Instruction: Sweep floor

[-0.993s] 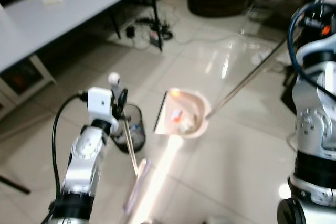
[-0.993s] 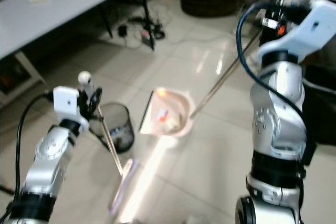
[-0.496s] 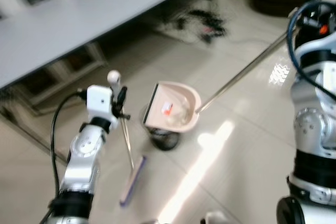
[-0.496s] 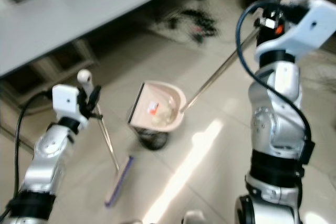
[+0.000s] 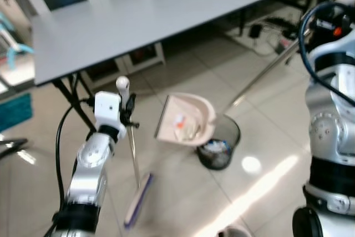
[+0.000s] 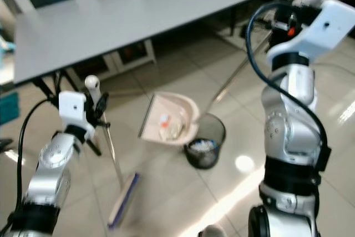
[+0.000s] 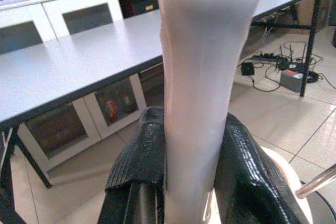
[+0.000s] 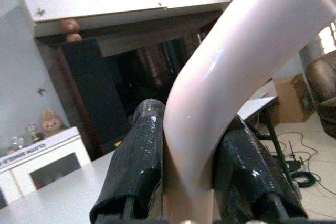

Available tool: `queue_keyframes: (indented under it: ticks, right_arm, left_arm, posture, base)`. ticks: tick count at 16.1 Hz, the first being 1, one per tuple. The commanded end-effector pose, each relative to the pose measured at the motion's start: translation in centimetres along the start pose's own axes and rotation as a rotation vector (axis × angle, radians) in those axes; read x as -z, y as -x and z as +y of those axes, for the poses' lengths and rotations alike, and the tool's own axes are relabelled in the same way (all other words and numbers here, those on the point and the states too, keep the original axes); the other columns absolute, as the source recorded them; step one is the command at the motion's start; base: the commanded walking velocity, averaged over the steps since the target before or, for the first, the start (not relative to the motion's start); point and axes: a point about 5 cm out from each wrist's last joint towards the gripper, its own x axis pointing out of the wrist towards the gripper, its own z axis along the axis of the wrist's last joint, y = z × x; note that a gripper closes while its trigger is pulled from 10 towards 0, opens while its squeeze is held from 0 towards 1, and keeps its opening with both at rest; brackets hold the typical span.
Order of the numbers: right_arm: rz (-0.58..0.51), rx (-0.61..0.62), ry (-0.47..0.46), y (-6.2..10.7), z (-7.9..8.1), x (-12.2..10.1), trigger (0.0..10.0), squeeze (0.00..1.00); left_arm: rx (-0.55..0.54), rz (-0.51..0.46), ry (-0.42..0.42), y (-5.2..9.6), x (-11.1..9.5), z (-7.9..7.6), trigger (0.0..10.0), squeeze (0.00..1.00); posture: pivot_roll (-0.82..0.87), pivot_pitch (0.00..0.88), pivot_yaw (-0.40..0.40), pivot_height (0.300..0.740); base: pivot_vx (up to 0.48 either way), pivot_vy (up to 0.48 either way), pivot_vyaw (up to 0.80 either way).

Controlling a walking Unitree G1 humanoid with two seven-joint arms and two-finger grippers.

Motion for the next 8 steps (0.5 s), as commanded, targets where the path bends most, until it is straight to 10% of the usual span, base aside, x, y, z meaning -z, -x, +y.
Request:
queue_keyframes:
  ticks: [1,4,8]
  right_arm:
    - [-0.064,0.003,-0.012,-0.19,0.14,-1.37,10.0,0.00]
    - [-0.064,0.012,-0.023,-0.11,0.05,-1.36,10.0,0.00]
    - [-0.062,0.023,-0.025,0.12,-0.32,-1.47,10.0,0.00]
  left_arm:
    - [-0.003,-0.038,-0.017,-0.20,-0.97,0.39,10.0,0.00]
    - [0.007,-0.030,-0.014,-0.18,-0.90,0.28,10.0,0.00]
    - [0.018,-0.028,-0.017,-0.19,-0.84,0.03,10.0,0.00]
  posture:
    - [-0.03,0.065,0.116,0.740]
    - [-0.03,0.068,0.118,0.740]
    - [-0.04,0.073,0.122,0.740]
  base:
    - [0.450,0.000,0.00]
    - [0.397,0.000,0.00]
    - [0.364,0.000,-0.80]
